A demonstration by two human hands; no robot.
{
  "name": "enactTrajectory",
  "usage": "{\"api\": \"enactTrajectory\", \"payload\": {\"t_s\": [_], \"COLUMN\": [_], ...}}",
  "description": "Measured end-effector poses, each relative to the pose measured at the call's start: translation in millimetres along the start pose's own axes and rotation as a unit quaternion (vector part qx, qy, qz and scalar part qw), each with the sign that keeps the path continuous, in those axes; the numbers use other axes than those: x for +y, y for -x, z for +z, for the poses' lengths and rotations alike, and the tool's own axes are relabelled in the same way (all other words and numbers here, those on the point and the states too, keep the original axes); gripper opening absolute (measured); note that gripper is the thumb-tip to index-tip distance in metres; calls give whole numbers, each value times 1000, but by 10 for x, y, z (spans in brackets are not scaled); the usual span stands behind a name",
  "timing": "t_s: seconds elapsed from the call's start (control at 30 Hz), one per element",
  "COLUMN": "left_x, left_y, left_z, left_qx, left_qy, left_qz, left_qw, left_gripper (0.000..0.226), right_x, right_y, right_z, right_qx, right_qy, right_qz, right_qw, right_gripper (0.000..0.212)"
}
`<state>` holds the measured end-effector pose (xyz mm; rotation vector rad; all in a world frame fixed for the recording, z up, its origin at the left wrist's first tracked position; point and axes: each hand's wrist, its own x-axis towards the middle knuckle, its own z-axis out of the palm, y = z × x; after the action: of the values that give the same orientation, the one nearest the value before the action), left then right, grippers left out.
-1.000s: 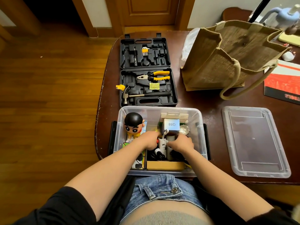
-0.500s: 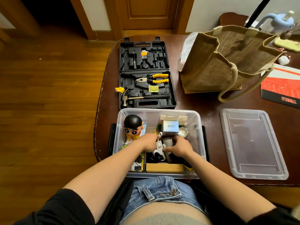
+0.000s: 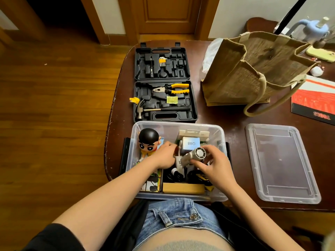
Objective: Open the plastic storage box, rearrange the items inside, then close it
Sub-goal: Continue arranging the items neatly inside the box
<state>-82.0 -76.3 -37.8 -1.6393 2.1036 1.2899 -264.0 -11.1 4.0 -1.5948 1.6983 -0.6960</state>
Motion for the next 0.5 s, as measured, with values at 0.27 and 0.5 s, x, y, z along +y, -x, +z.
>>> {"api": "enactTrajectory", "payload": {"t_s": [0.27,0.5], "left_x": [33,29], "left_y": [333,380], "left_z": [-219,-158], "left_qx": [42,185], "left_qy": [182,142], "left_qz": [94,10], "left_qw": [978,972], "left_gripper": [57,61], "right_x": [-231,-462], "right_y": [-177,-461], "right_z": [70,323], "right_qx": [39,6], "right_qy": [-92,94], "right_qz": [20,-53], "right_qw": [995,994], "right_gripper": [27,26]}}
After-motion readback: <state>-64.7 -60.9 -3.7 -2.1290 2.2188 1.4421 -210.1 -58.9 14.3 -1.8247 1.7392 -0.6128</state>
